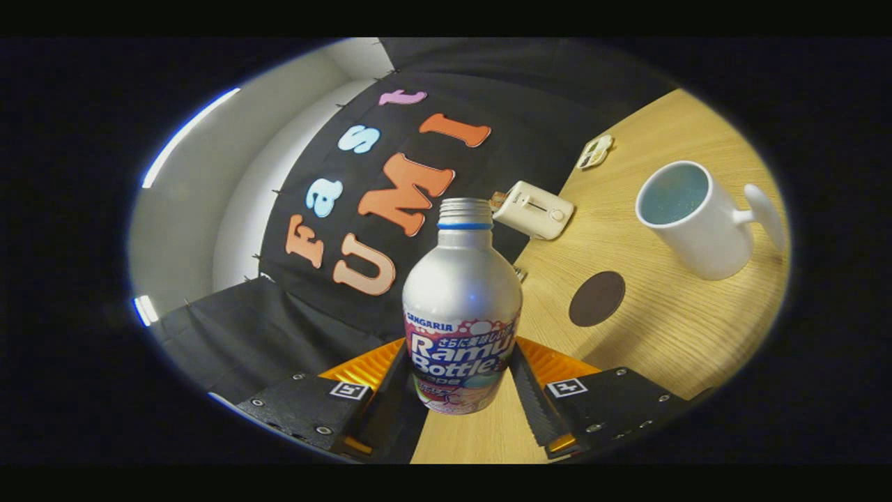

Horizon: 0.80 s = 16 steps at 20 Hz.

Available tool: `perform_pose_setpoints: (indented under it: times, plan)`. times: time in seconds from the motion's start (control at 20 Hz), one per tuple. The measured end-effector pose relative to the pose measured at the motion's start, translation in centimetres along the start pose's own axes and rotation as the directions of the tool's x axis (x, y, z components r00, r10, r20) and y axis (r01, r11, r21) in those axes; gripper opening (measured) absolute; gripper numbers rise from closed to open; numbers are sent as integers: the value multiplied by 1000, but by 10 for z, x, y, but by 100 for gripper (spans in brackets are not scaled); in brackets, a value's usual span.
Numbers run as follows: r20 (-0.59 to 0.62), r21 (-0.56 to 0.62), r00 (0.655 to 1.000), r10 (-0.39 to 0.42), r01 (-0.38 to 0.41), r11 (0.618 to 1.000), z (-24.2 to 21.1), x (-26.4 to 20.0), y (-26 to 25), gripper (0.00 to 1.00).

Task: Take the bottle from table, then pour the juice into the cup, finally place the bottle on the coaster

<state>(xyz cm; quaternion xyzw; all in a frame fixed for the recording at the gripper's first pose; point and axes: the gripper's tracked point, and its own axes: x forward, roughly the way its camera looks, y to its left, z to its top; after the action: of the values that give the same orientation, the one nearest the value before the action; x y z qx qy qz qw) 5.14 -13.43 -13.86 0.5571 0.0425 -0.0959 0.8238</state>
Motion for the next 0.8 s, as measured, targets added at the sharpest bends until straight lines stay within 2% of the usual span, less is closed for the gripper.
perform_pose_setpoints:
  times: [0.5, 0.8]
  plan:
    - [24, 237, 1000, 1, -7, 971, 15, 0, -3, 77]
    - [63, 398, 998, 10, -34, 917, 34, 1, 0, 77]
